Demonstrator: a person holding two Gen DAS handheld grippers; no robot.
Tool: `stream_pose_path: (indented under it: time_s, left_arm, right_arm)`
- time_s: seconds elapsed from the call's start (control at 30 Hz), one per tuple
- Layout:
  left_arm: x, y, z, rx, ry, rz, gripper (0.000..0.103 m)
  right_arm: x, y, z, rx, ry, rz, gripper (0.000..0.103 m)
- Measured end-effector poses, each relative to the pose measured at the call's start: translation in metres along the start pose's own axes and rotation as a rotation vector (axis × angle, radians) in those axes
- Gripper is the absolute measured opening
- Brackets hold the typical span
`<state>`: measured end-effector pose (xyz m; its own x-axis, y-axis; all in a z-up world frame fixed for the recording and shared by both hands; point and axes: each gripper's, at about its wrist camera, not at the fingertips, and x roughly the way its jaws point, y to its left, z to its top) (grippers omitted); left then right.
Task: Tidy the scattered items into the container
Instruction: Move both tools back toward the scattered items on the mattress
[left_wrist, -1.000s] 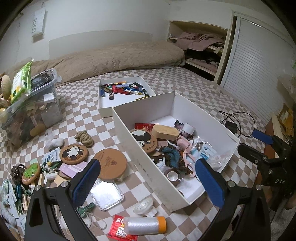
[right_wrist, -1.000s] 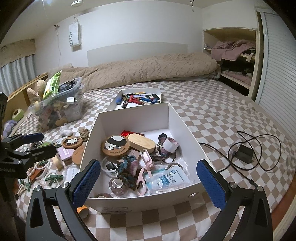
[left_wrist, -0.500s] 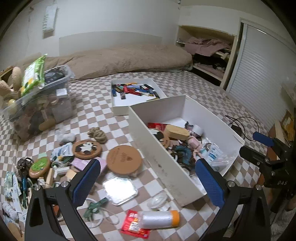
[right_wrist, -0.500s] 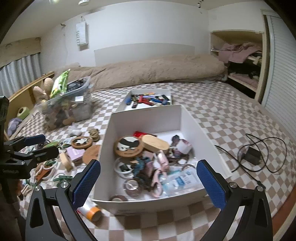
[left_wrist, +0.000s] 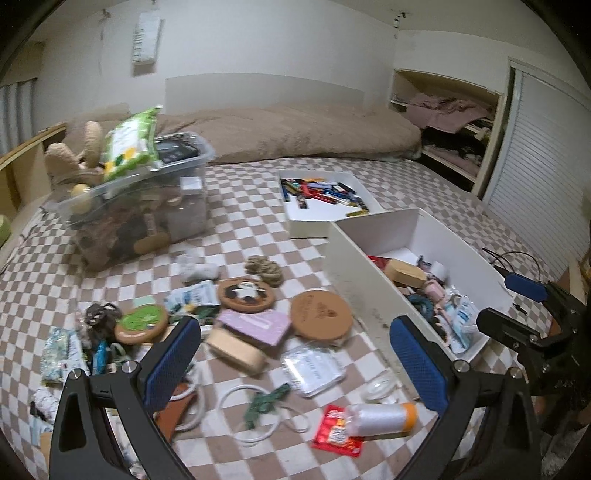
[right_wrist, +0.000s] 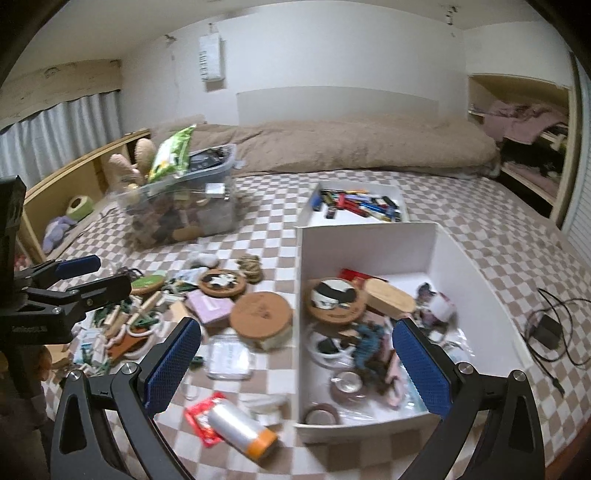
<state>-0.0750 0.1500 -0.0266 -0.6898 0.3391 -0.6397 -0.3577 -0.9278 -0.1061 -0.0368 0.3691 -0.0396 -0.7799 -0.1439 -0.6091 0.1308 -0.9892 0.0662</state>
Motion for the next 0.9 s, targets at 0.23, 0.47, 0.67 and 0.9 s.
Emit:
stream_pose_path:
  time_s: [0.23,0.47,0.67,0.9]
  left_arm:
    - [-0.014,0.036,-0.004,-0.033,-0.013,0.059,0.103]
    - [-0.024,0.065,-0.01,-0.057,-0.024,0.101,0.103]
    - [-0.023,0.087,-0.019,-0.088,-0.025,0.128,0.103]
    - [-0.018,0.108,-0.033,-0.105,-0.027,0.169,0.103]
  right_arm:
    - [0.013,0.031,0.004,-0.023,0.007,0.04,0.103]
    - [0.027,0.052,0.006,-0.032,0.022,0.069,0.103]
    - [0.041,0.066,0.004,-0.037,0.034,0.092,0.103]
    - [0.059,0.081,-0.003,-0.051,0.047,0.118,0.103]
